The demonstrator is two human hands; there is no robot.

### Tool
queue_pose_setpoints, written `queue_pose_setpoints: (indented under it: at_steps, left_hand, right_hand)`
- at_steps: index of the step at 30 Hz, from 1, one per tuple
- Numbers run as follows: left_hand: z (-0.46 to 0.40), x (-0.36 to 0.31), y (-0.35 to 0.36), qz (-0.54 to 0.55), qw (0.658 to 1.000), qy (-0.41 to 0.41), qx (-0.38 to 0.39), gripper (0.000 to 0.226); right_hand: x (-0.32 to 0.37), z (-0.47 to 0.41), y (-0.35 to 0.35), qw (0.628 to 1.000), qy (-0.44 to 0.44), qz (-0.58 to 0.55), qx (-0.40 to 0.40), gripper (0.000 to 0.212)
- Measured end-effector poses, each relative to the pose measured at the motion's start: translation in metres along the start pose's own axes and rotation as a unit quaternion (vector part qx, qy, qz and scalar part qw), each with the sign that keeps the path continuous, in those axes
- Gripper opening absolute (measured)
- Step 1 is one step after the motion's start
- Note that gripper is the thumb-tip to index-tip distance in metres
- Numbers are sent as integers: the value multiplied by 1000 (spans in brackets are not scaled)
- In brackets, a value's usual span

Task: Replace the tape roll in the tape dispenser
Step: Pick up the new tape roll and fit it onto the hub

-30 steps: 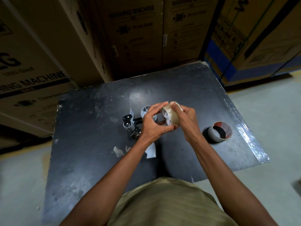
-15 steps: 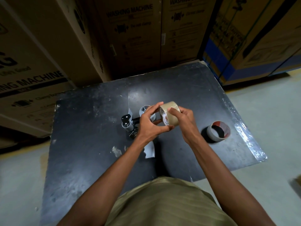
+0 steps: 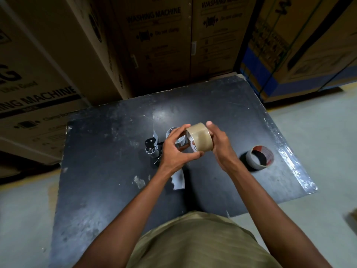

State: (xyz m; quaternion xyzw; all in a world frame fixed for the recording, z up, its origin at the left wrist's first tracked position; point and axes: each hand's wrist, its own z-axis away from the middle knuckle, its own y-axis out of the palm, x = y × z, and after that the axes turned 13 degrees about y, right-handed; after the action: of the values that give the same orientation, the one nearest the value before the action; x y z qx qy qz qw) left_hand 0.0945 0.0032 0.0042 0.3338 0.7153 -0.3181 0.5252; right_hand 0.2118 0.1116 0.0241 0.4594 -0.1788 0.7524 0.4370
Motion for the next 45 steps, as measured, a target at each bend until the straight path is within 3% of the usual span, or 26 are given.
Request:
queue_pose_setpoints:
  at_steps: [5, 8, 11, 14, 18, 22, 27, 32, 37, 40, 43, 45]
  left_hand:
    - [2, 0, -4, 8, 1000, 2, 6, 89]
    - [5, -2, -2, 6, 1000, 5, 2, 89]
    - [8, 0, 0, 3, 1000, 11, 8, 88]
    - [8, 4, -4, 23, 1000, -7, -4, 89]
    - [6, 8, -10, 52, 998, -22, -27, 88]
    - [3, 11, -18, 40, 999, -16, -21, 82]
    - [-8, 3, -27, -31, 999, 0, -16, 26]
    - [-16, 3, -29, -75, 996, 6, -51, 12]
    - [-20, 4, -36, -94, 995, 2, -45, 8]
    - [-21, 10, -42, -78, 995, -32, -51, 6]
    - [-21, 17, -50, -55, 995, -47, -64, 5]
    - [-22, 18, -54, -39, 996, -45, -63, 5]
  right_hand:
    - [-5, 0, 3, 999, -27, 25, -21, 52]
    - [-7, 2, 13, 998, -48, 35, -38, 76]
    - [-3, 0, 17, 995, 2, 60, -82, 89]
    - [2, -2, 14, 993, 64, 93, -17, 93]
    - [2, -2, 7, 992, 1, 99, 73, 29]
    - [6, 3, 5, 981, -40, 135, 134, 38]
    - [7, -1, 4, 970, -61, 183, 150, 34]
    - [12, -3, 6, 959, -67, 222, 162, 28]
    - [14, -8, 8, 951, -65, 263, 150, 26]
    - [18, -10, 11, 932, -100, 344, 65, 12]
    - [18, -14, 14, 889, -144, 435, -24, 35]
    - [17, -19, 13, 903, -131, 409, 0, 55]
